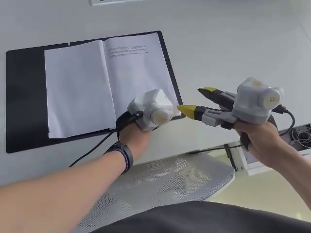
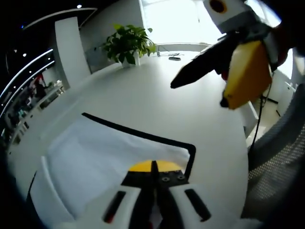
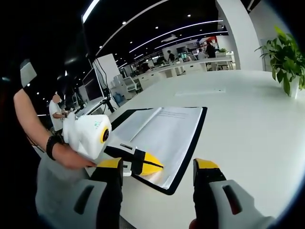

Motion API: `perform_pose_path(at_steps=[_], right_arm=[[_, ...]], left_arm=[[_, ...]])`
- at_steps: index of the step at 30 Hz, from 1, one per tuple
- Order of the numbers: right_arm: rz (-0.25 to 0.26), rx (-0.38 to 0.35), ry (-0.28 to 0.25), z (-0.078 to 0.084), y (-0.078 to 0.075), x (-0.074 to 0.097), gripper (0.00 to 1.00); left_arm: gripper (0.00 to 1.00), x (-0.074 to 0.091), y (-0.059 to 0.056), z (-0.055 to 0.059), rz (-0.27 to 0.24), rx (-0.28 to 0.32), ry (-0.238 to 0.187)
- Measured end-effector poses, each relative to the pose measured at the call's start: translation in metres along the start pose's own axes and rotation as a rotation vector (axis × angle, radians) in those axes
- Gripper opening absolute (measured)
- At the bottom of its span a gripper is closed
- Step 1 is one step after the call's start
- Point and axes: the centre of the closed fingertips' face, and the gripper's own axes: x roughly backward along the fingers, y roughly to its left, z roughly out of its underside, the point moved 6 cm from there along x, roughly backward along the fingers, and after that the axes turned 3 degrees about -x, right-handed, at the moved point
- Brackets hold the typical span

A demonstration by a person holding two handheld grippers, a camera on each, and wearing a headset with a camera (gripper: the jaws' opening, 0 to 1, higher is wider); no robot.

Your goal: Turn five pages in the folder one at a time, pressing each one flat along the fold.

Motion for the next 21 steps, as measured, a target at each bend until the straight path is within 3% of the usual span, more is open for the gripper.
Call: perform_pose_path(at_steps=[2, 4, 10, 17, 21], right_arm=[[0.005, -0.005, -0.006, 0.000, 0.000, 0.001, 0.58], [0.007, -0.010, -0.010, 0.000, 0.000, 0.003, 0.57], [0.014, -0.011, -0.008, 0.001, 0.001, 0.006, 0.57], [0.023, -0.009, -0.017, -0.001, 0.000, 0.008, 0.56], [0.031, -0.015, -0.026, -0.002, -0.002, 0.009, 0.56]], left_arm=[[0.07, 0.003, 0.001, 0.001, -0.048, 0.060, 0.000], [0.13, 0.005, 0.001, 0.003, -0.064, 0.091, 0.006], [0.20, 0.006, -0.003, 0.003, -0.081, 0.163, 0.005], [0.22, 0.004, -0.008, 0.005, -0.118, 0.165, -0.002], [0.17, 0.003, -0.012, 0.005, -0.135, 0.120, -0.011]])
